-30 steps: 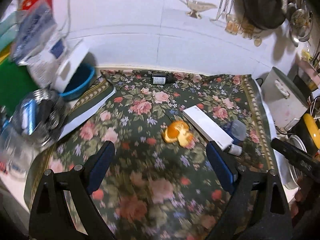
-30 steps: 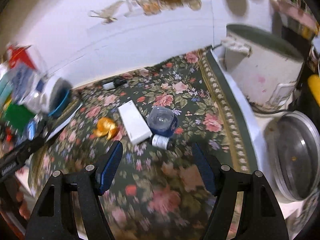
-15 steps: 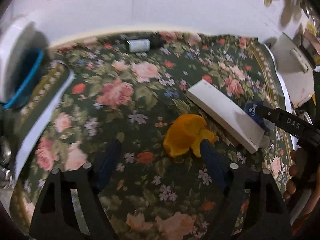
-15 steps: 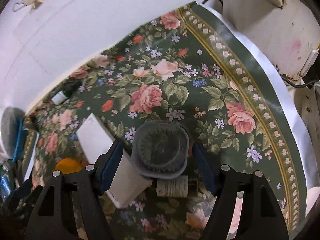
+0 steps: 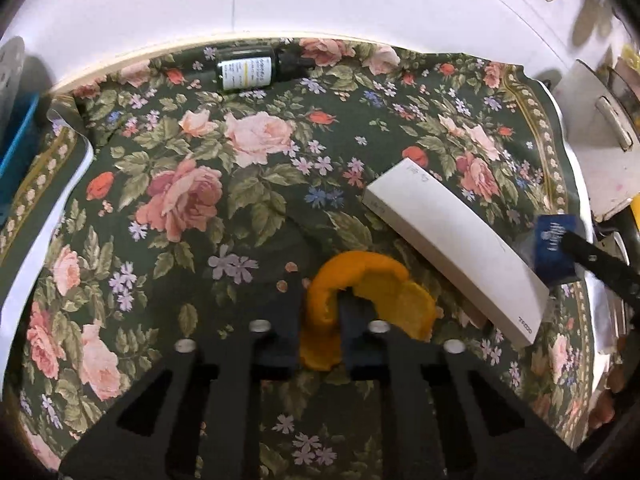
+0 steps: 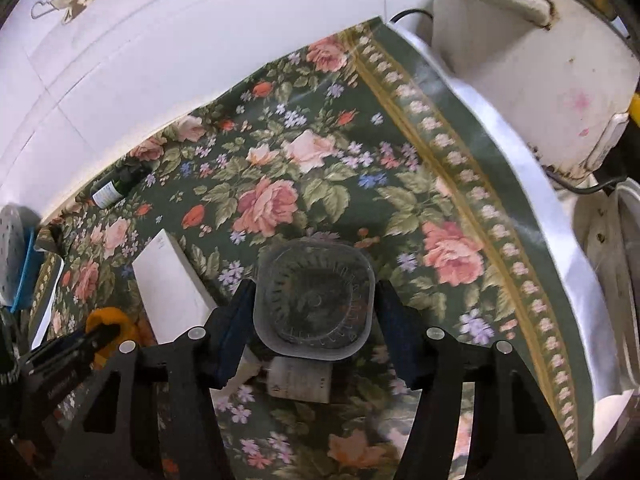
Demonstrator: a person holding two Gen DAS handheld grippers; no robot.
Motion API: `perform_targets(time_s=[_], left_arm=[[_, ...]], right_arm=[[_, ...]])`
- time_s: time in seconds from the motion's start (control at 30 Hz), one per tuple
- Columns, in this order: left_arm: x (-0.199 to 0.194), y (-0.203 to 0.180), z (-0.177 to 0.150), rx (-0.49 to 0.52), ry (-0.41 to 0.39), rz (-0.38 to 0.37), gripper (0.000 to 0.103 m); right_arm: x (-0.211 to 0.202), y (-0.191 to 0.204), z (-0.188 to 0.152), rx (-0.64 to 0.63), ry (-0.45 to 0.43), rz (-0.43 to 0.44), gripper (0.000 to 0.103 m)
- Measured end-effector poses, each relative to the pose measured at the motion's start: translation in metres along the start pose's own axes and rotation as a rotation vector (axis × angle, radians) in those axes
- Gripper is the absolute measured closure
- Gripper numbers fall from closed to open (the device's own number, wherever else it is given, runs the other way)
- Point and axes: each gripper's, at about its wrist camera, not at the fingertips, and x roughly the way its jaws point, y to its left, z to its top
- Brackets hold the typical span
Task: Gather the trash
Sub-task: 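Grasp the orange peel with the left gripper while the right grasps the clear plastic cup, then carry the orange peel and plastic cup down over the white bucket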
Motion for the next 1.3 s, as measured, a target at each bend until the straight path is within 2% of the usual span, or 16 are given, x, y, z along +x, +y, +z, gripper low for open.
perform_targets(time_s=[0.27,0.47,0.7,0.87,1.13,1.3], left_arm=[[-0.039,-0.016,-0.004,-0.027,-0.092,0.043,0.096],[-0.102,-0.043,-0.021,-0.062,-0.231,0.085,0.096],[-0.188,-0.088,-0.075,-0.119,-0.384,0.134,0.096],[-0.243,-0.117,-0.117,-0.143,-0.45,0.144,0.096],[-0.299,-0.133,-0.175,-0.15,-0.492,0.133,0.096],[-0.313,-0.125,-0.208,-0.135,-0.481,0.108,0.096]], right_arm=[[-0.041,-0.027,0.004,-0.009,-0.077,0.029,0.047],[-0.091,-0.049,-0.001,-0.043,-0.163,0.097,0.047],[-0.158,-0.07,-0.018,-0.137,-0.255,0.202,0.047],[-0.205,-0.078,-0.037,-0.219,-0.305,0.274,0.047],[-0.264,-0.08,-0.082,-0.266,-0.353,0.358,0.047],[-0.283,-0.075,-0.118,-0.261,-0.357,0.356,0.047]])
